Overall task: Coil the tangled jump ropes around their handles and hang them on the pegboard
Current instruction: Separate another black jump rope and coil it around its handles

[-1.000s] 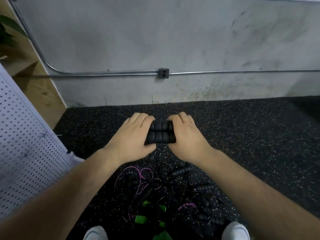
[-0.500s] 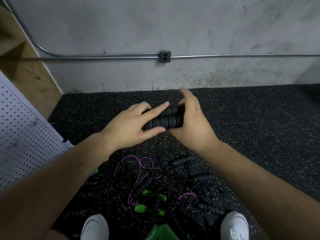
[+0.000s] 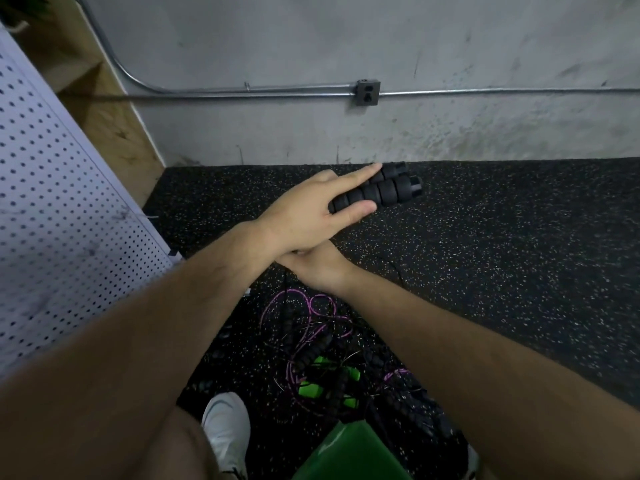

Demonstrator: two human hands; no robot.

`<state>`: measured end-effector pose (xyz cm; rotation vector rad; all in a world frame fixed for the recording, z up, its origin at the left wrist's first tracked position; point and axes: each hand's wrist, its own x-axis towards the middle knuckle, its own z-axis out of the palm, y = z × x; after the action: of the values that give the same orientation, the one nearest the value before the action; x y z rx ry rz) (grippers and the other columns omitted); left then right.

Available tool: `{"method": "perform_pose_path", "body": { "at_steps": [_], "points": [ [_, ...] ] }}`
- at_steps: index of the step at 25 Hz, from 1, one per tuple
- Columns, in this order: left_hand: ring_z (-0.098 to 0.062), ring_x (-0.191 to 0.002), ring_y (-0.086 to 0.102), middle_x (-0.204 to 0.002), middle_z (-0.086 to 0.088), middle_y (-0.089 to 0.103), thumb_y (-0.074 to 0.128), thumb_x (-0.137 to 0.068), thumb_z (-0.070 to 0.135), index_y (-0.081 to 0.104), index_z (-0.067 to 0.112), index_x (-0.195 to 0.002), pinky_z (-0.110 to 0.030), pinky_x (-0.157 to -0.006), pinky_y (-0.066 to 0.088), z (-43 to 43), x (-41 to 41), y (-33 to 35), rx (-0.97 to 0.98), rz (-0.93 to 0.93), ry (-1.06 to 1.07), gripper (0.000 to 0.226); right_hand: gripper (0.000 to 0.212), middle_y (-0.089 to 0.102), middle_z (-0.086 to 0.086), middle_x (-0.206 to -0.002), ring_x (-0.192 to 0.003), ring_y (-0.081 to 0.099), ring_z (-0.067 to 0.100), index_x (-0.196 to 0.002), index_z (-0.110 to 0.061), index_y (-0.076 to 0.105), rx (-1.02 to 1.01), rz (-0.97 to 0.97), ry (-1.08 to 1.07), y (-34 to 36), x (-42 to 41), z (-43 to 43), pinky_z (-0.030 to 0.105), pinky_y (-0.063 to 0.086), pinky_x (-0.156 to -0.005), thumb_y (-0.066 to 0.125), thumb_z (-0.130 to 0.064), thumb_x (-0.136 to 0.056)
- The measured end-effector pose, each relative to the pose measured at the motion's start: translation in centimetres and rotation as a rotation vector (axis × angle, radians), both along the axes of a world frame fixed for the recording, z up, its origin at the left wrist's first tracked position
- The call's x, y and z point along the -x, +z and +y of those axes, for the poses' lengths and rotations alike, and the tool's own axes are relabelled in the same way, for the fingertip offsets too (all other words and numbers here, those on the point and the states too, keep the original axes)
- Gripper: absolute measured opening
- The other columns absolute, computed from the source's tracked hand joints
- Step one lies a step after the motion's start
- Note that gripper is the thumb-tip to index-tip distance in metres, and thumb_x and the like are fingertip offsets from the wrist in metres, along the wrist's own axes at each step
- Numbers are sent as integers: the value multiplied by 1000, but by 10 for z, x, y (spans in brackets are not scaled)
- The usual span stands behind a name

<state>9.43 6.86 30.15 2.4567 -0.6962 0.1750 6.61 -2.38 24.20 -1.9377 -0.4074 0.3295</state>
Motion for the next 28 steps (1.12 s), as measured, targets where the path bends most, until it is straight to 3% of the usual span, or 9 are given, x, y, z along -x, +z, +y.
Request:
{"method": "perform_pose_path", "body": {
  "at_steps": [1,4,9,13,16,18,20,26,28],
  "points": [
    [-7,-96,54,-103,8,53,45,-92,68,26,59,-150,-34,-93,50,3,-1,0,2,1,4,62,20,71,-5,-97,-91,64,8,-109,-11,69,19,3,-9,-1,-1,5,24,50,-82,64,-25,-95],
    [-11,-93,56,-102,4,56,44,-92,67,29,58,-149,-36,-90,51,20,-3,1,27,9,17,60,26,67,0,-74,-71,66,16,-95,-11,69,57,88,61,0,-2,-4,35,52,-73,55,-32,-102],
    [-18,-114,60,-126,-4,62,42,-91,73,29,63,-146,-43,-103,48,43,-6,-5,98,48,-7,58,26,54,-19,-56,-51,47,-5,-85,-22,68,225,56,188,21,-5,-68,11,40,-53,58,-40,-100],
    [-17,-100,60,-112,1,61,42,-92,71,28,66,-144,-44,-94,51,50,-1,-3,67,56,-4,54,28,64,-11,-73,-64,57,1,-89,-31,71,506,9,227,32,-6,-125,20,45,-63,52,-50,-99],
    [-14,-90,56,-101,8,55,43,-91,72,28,68,-143,-43,-87,52,53,6,-3,3,60,-18,55,21,65,-21,-78,-71,59,-10,-95,-30,70,503,-20,167,45,-4,-155,8,41,-65,53,-40,-101],
    [-11,-90,55,-104,11,53,40,-89,76,24,71,-142,-41,-84,52,47,11,-5,-107,29,-76,56,14,62,-23,-70,-59,55,-5,-97,-27,67,379,-14,95,52,-5,-165,8,38,-59,55,-31,-101],
    [-9,-91,51,-108,12,51,32,-88,79,16,74,-142,-37,-80,52,36,14,-8,-264,-40,-131,56,12,57,-14,-65,-57,47,8,-95,-25,66,303,-13,31,59,-5,-172,22,38,-56,57,-27,-101],
    [-15,-103,51,-121,2,51,12,-87,80,-8,68,-146,-34,-83,53,17,13,-15,-462,-230,-179,63,14,61,-7,-72,-58,52,8,-94,-19,66,497,-236,-37,76,5,-170,28,43,-55,54,-21,-101],
    [-16,-102,52,-120,0,51,9,-88,80,-10,65,-148,-34,-81,53,13,12,-16,-485,-277,-191,65,12,63,-7,-80,-69,56,13,-94,-19,64,594,-388,-37,76,7,-167,32,46,-61,54,-22,-99]
  ]
}}
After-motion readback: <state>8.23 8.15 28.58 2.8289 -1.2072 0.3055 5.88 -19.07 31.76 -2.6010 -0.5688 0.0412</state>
